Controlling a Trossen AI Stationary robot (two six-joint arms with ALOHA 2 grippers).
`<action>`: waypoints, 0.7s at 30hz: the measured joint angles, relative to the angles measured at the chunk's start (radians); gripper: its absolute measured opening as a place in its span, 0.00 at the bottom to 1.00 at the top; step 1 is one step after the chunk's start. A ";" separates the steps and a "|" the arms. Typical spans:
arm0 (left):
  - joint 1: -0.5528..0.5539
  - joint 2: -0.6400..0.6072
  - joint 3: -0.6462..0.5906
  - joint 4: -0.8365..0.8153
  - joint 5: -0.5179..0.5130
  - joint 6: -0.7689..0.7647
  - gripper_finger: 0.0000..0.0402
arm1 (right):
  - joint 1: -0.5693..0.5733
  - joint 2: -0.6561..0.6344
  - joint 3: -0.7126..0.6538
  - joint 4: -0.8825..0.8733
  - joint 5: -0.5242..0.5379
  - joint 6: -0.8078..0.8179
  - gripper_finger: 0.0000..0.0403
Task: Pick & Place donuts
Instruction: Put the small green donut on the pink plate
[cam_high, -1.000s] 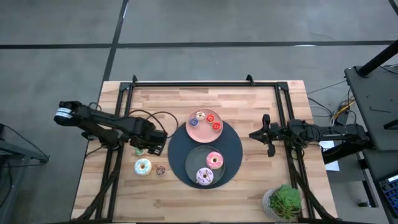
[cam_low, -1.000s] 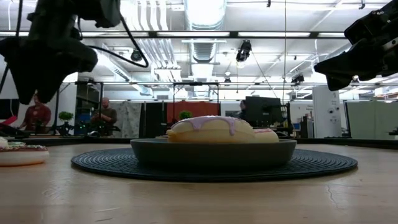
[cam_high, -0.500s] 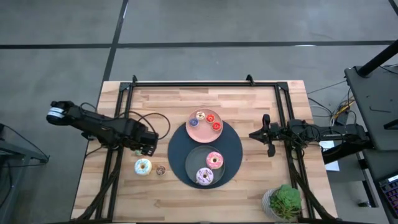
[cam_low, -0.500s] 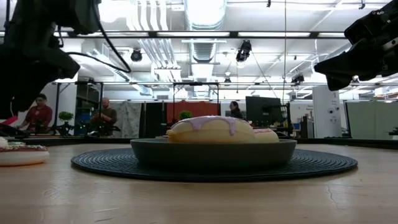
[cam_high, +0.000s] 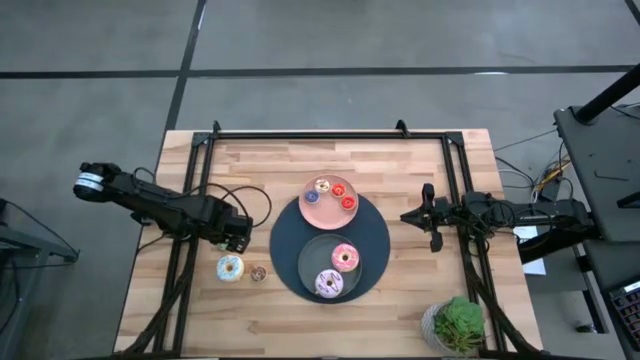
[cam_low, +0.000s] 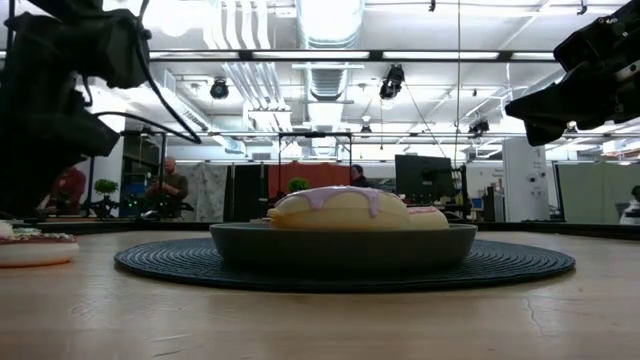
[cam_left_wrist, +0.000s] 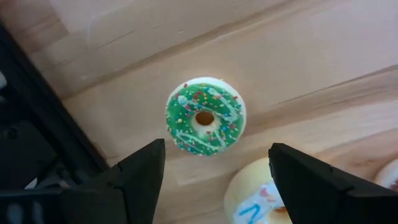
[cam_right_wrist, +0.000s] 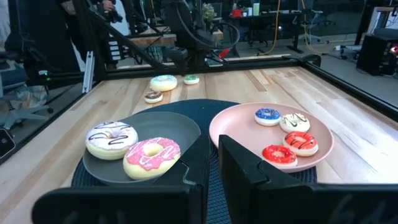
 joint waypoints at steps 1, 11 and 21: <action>0.000 0.000 -0.007 0.002 0.000 0.004 0.64 | 0.000 0.000 0.000 0.000 0.000 0.000 0.07; 0.002 0.000 -0.061 0.060 0.000 0.012 0.64 | 0.000 0.000 0.000 0.000 0.000 0.000 0.07; 0.002 0.000 -0.077 0.075 -0.017 0.013 0.64 | 0.000 0.000 0.000 0.000 0.000 0.000 0.07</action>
